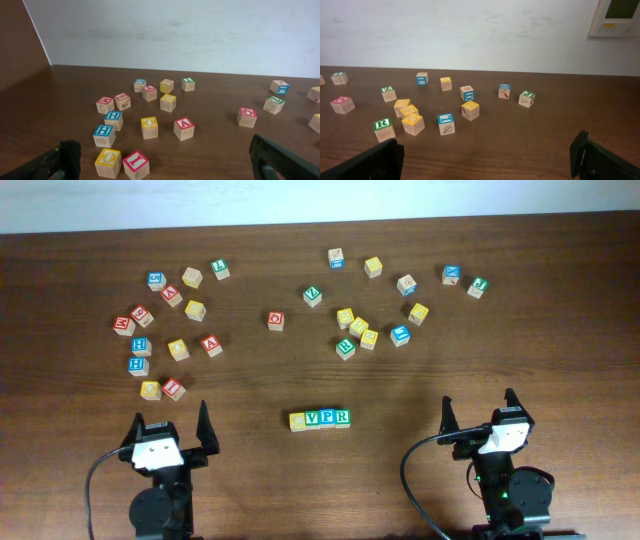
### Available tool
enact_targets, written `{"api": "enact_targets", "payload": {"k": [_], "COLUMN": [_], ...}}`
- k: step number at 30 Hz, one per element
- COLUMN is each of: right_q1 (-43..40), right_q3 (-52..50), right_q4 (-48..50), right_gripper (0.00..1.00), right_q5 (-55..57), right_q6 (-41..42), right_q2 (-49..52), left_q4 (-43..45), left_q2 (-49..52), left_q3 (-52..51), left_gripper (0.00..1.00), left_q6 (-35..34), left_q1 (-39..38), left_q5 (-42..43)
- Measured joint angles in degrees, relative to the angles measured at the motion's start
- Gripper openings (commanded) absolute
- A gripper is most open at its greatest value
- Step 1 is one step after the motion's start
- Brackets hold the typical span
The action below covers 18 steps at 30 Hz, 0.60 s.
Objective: Spell out CVPR
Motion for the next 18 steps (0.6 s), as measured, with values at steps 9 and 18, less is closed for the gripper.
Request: {"api": "enact_targets", "payload": {"k": [9,18], "right_q1": [0.0,0.0], "right_q3": [0.0,0.0], "right_q4": [0.0,0.0], "right_gripper": [0.98,0.98], "right_q5": [0.0,0.0], "right_q6": [-0.02,-0.02], "right_q2": [0.0,0.0], "left_q4": [-0.17,-0.17], "left_q2": [0.0,0.0], "left_q3": [0.0,0.0], "left_gripper": [0.99,0.99], "left_q6": [2.25,-0.2], "left_q1": [0.0,0.0], "left_q5": [1.03,1.05]}}
